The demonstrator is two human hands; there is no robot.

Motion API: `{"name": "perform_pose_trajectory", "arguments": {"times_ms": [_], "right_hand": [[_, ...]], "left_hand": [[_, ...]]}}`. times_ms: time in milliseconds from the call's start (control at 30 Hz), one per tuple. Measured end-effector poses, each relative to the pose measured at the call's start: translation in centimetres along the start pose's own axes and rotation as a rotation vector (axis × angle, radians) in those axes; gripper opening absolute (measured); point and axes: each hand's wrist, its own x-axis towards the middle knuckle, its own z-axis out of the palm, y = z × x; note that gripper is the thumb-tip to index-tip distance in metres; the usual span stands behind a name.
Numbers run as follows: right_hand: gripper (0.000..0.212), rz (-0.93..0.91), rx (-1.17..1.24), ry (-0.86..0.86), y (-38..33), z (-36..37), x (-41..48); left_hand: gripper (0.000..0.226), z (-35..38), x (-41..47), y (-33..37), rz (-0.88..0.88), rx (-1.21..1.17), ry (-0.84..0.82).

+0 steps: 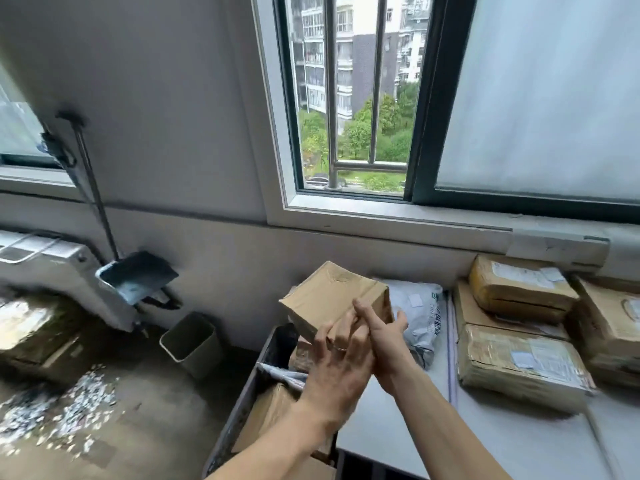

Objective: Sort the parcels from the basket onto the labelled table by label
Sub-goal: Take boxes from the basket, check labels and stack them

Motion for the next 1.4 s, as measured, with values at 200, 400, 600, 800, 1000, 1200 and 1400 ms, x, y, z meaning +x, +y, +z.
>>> {"name": "perform_pose_trajectory", "arguments": {"times_ms": [200,400,600,800,1000,1200,1400], "right_hand": [[0.080,-0.067,0.330,0.139,0.2,-6.2,-2.1],[0.083,-0.244,0.551,-0.028,-1.4,-9.3,-4.9],[0.068,-0.392,0.503,-0.276,-3.9,-7.5,-7.9],[0.090,-0.508,0.181,-0.400,-8.9,-8.7,-9.2],[0.076,-0.741,-0.053,-0.492,-14.7,-8.3,-11.6],[0.068,-0.873,-0.153,-0.414,-16.7,-6.7,-11.8],[0.084,-1.622,-0.703,0.135,-16.2,-6.0,-11.6]], "left_hand": [[0.048,-3.1,-0.4,4.8,0.118,-0.355,0.179],[0.092,-8.1,3.1,4.7,-0.921,-1.098,0.100],[0.089,-12.1,6.7,3.0,-0.823,-1.959,-0.075],[0.078,-18.5,8.9,1.1,-0.549,-1.926,0.183],[0.087,-22.1,9.7,0.3,-0.441,-1.851,0.214],[0.082,-23.0,11.5,-1.2,-0.476,-1.886,0.255],[0.087,-22.7,13.6,-1.8,-0.629,-1.796,0.368]]}}
